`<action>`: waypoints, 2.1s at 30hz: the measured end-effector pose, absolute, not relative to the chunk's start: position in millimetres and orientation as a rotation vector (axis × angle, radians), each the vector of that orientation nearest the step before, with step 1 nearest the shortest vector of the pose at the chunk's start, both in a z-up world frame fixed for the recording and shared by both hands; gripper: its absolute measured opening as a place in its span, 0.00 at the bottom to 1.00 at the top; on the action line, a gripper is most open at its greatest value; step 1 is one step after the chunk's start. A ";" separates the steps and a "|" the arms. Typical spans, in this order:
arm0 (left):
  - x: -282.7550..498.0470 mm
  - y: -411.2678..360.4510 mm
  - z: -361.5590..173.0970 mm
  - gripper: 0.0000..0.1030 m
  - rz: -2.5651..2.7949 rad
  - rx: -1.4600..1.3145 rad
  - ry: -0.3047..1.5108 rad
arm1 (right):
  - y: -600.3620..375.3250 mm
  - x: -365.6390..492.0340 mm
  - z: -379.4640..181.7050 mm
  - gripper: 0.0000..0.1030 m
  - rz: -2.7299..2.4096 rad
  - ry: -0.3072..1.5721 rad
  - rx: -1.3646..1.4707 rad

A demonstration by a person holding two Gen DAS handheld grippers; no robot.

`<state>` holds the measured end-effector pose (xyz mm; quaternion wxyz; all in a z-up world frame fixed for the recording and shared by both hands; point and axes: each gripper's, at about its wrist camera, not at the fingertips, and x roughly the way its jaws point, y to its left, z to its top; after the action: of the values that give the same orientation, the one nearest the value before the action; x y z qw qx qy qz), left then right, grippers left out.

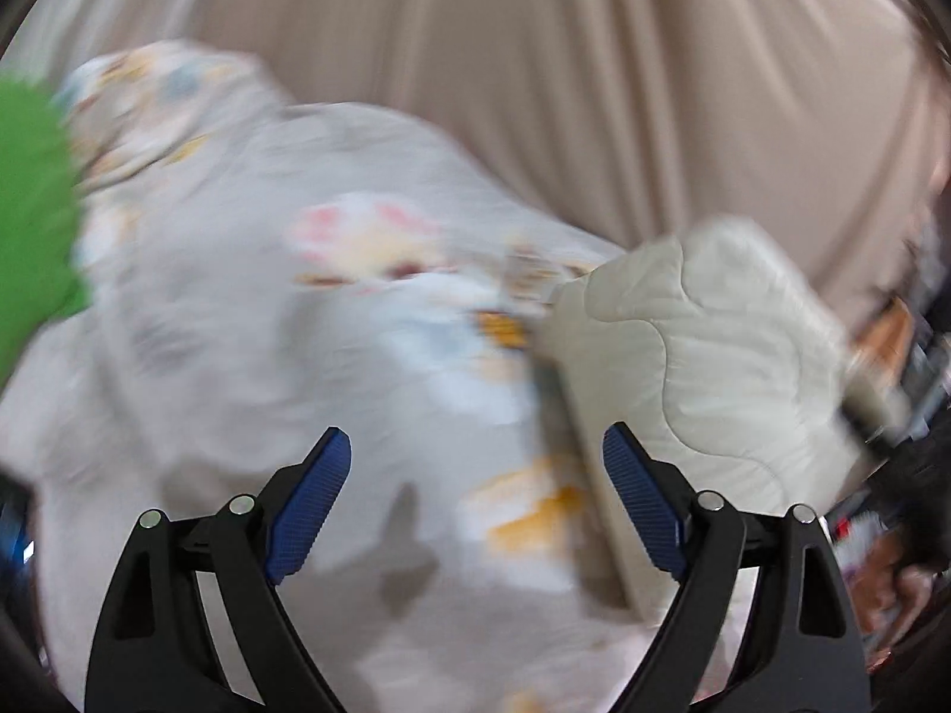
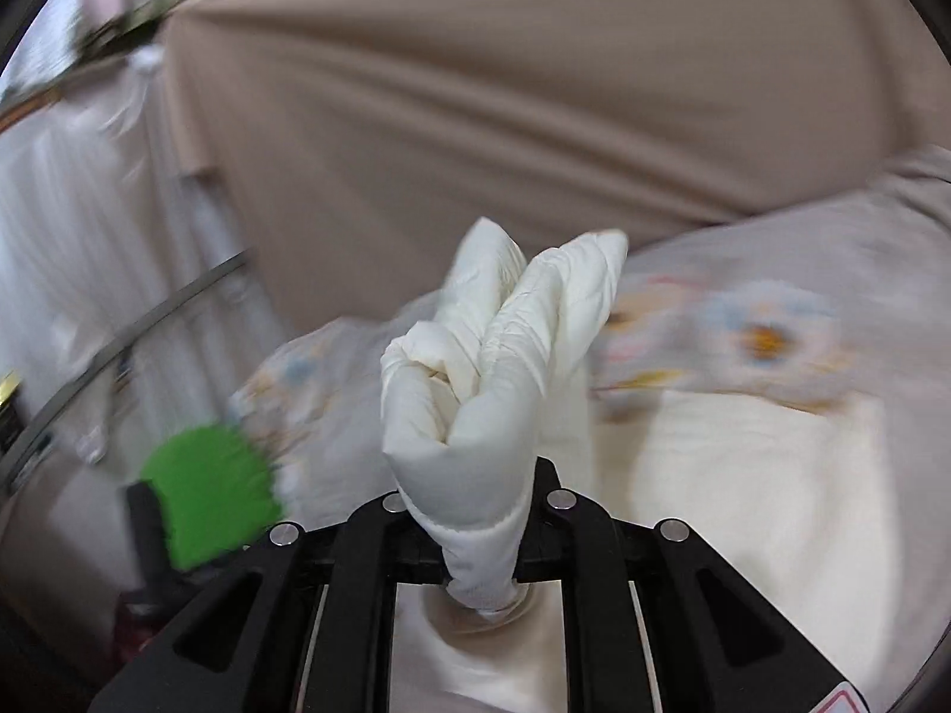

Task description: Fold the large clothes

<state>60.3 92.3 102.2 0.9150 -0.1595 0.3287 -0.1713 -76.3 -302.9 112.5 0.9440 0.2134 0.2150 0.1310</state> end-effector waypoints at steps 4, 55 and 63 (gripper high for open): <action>63.3 10.7 110.9 0.83 -0.521 -0.216 0.681 | -387.7 -104.8 29.1 0.12 0.046 0.581 0.599; 48.3 -147.0 59.2 0.90 -0.631 0.071 0.782 | -440.2 -71.5 -17.0 0.14 0.056 0.599 0.660; 54.8 -139.0 47.1 0.91 -0.590 0.046 0.814 | -445.7 -97.4 -0.9 0.19 0.002 0.570 0.689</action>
<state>54.8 -139.0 47.1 0.8760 0.0222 0.3901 -0.2828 -97.4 -445.7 -0.9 0.9018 0.3330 0.2756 0.0011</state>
